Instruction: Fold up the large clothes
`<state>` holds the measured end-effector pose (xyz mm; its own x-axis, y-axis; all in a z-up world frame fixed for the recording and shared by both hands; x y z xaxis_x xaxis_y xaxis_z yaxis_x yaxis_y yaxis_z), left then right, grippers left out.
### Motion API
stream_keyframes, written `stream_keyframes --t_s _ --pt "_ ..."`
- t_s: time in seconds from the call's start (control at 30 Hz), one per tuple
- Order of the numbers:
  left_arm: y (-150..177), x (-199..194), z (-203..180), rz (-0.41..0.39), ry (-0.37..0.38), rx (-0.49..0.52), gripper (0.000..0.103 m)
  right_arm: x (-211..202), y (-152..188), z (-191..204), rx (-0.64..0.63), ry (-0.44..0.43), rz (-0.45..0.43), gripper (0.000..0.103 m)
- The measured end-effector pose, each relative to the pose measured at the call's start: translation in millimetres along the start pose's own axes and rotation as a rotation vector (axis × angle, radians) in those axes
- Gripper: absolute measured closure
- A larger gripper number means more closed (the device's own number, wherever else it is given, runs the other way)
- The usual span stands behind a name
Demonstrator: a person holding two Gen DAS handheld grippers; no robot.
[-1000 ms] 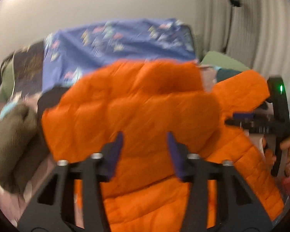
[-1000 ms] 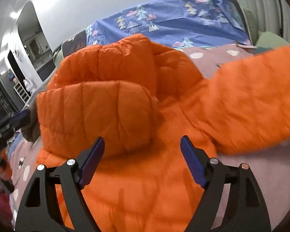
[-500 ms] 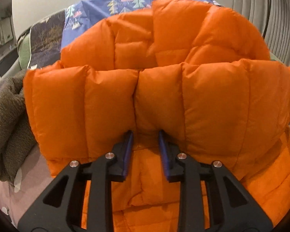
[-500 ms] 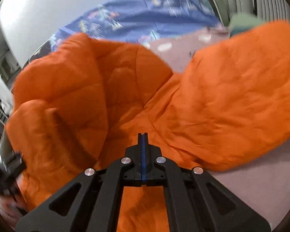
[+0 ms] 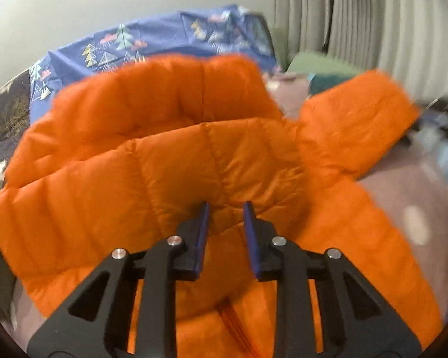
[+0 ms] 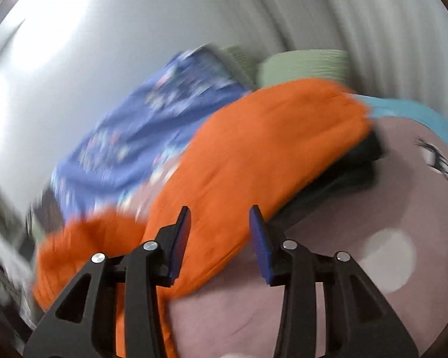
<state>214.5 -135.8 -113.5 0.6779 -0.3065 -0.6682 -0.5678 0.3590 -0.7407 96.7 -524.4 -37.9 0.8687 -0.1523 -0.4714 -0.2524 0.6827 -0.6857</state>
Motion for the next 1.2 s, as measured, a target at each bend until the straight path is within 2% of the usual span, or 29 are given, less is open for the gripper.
stream_keyframes --t_s 0.03,0.07,0.17,0.27,0.4,0.43,0.47,0.5,0.53,0.63,0.7,0.73,0.83,0.93,1.0,1.03,1.1,1.2 --pt "-1.6 16.4 3.5 0.024 -0.031 -0.007 0.08 -0.4 -10.1 -13.9 0.044 0.004 -0.005 0.052" --pt "-2.7 30.0 9.5 0.048 -0.029 -0.038 0.08 0.0 -21.9 -31.2 0.109 0.003 -0.012 0.05" --pt "-8.2 39.4 20.2 0.068 0.03 -0.151 0.08 9.6 -36.1 -56.3 0.214 -0.023 0.008 0.046" --pt "-6.7 22.9 16.6 0.032 0.047 -0.147 0.078 24.1 -40.0 -71.4 0.27 -0.028 0.047 0.043" --pt "2.4 -16.9 10.5 -0.028 0.045 -0.108 0.061 38.6 -48.5 -75.0 0.287 -0.016 0.048 0.043" --pt "6.1 -30.2 11.2 -0.049 0.046 -0.104 0.06 41.6 -51.1 -74.6 0.279 -0.006 0.048 0.047" --pt "5.0 -37.1 13.8 -0.063 0.046 -0.102 0.059 42.6 -52.3 -73.2 0.261 0.021 0.044 0.075" --pt "8.5 -49.2 16.3 -0.08 0.048 -0.105 0.057 40.8 -53.3 -69.3 0.234 0.055 0.038 0.089" --pt "11.8 -58.9 18.7 -0.093 0.047 -0.112 0.055 36.9 -53.1 -66.0 0.222 0.067 0.02 0.095" --pt "15.6 -78.6 34.7 -0.119 0.025 -0.144 0.052 17.5 -53.7 -31.6 0.121 0.042 -0.065 0.099" --pt "20.7 -86.3 49.6 -0.127 -0.001 -0.171 0.051 2.5 -47.4 10.8 0.041 -0.052 -0.082 0.099" --pt "21.5 -88.7 58.7 -0.125 -0.014 -0.191 0.051 -6.7 -39.3 44.0 -0.014 -0.136 -0.077 0.099" --pt "24.8 -93.5 86.4 -0.123 -0.026 -0.287 0.05 -29.8 -9.2 121.1 -0.171 -0.297 -0.069 0.099" --pt "31.7 -107.6 113.6 -0.147 -0.003 -0.394 0.043 -55.4 55.1 214.6 -0.416 -0.476 -0.041 0.099" --pt "37.5 -117.9 129.1 -0.168 0.018 -0.447 0.038 -61.6 101.9 256.3 -0.545 -0.564 -0.003 0.099" --pt "40.2 -122.3 136.3 -0.177 0.033 -0.475 0.035 -61.8 122.3 271.1 -0.598 -0.592 0.019 0.099" --pt "44.6 -127.8 147.1 -0.193 0.067 -0.526 0.032 -50.4 187.6 302.7 -0.746 -0.637 0.109 0.099" --pt "51.5 -135.0 156.1 -0.207 0.132 -0.575 0.025 -19.1 257.4 316.7 -0.839 -0.636 0.303 0.095"
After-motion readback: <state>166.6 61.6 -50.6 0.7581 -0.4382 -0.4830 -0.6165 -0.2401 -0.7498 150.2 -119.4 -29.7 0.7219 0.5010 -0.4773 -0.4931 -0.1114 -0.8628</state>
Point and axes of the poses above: each gripper's, at about its wrist camera, not at the fingertips, and x roughly the way its jaws point, z to its left, y to its underside, the point moved 6 cm from there along x, roughly the way its jaws point, and after that the axes turned 2 degrees about -y, right-handed, at the moved point
